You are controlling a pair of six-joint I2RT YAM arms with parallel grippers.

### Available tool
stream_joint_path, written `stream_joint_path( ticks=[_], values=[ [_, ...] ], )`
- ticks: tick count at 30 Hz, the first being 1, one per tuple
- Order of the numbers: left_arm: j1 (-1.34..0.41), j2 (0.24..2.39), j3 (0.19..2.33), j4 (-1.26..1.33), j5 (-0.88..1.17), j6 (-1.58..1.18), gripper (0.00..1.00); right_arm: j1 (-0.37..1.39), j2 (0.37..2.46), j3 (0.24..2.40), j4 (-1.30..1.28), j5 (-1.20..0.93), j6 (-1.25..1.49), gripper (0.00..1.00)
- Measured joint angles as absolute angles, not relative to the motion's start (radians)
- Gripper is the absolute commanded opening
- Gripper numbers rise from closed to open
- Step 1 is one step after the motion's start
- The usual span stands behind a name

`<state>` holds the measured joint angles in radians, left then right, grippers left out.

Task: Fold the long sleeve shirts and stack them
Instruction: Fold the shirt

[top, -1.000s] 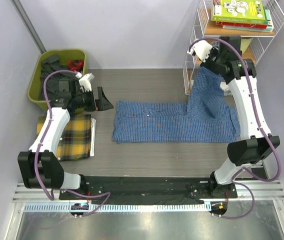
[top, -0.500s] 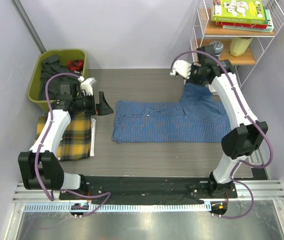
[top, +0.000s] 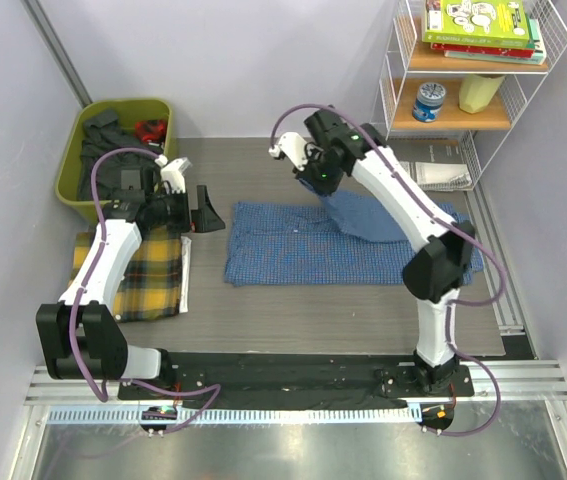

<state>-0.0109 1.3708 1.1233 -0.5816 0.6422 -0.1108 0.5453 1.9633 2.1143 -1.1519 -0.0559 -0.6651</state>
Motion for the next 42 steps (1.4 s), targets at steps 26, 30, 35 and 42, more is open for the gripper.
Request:
stream_joint_path(
  ticks=[26, 30, 35, 42],
  values=[
    [-0.011, 1.371, 1.112, -0.607, 0.62, -0.078, 1.0, 0.588, 2.034, 1.952, -1.092, -0.347, -0.336, 0.01],
    [-0.011, 1.372, 1.105, -0.609, 0.62, -0.077, 1.0, 0.601, 1.996, 1.957, -1.082, -0.385, -0.313, 0.01],
    [-0.011, 1.374, 1.105, -0.611, 0.62, -0.073, 1.0, 0.635, 2.065, 1.958, -1.034, -0.418, -0.257, 0.01],
    [-0.011, 1.383, 1.107, -0.641, 0.605, -0.051, 1.0, 0.653, 2.192, 1.953, -0.933, -0.39, -0.186, 0.08]
  ],
)
